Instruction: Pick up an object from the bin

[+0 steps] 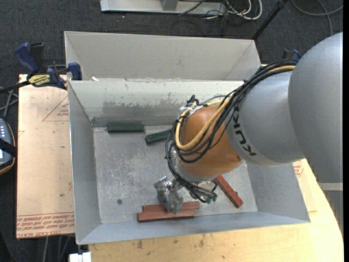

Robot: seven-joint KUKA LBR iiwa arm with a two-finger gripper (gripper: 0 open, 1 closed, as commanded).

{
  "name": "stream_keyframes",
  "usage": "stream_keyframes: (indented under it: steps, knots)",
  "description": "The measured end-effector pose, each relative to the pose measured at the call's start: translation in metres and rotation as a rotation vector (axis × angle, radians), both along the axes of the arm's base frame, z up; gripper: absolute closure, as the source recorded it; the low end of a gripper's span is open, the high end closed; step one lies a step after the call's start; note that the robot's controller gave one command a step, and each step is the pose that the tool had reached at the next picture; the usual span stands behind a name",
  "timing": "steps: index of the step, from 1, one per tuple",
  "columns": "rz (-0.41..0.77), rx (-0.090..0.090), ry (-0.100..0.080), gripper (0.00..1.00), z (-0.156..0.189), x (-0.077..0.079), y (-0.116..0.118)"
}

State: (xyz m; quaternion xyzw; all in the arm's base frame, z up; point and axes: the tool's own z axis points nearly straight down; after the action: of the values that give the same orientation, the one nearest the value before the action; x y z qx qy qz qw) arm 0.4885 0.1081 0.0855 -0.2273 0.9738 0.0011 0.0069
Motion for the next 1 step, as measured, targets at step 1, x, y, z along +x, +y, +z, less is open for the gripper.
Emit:
stream_keyframes:
  steps: [1]
  knots:
    - [-0.001,-0.001,0.003,0.0,-0.0007,-0.0007,-0.0004]
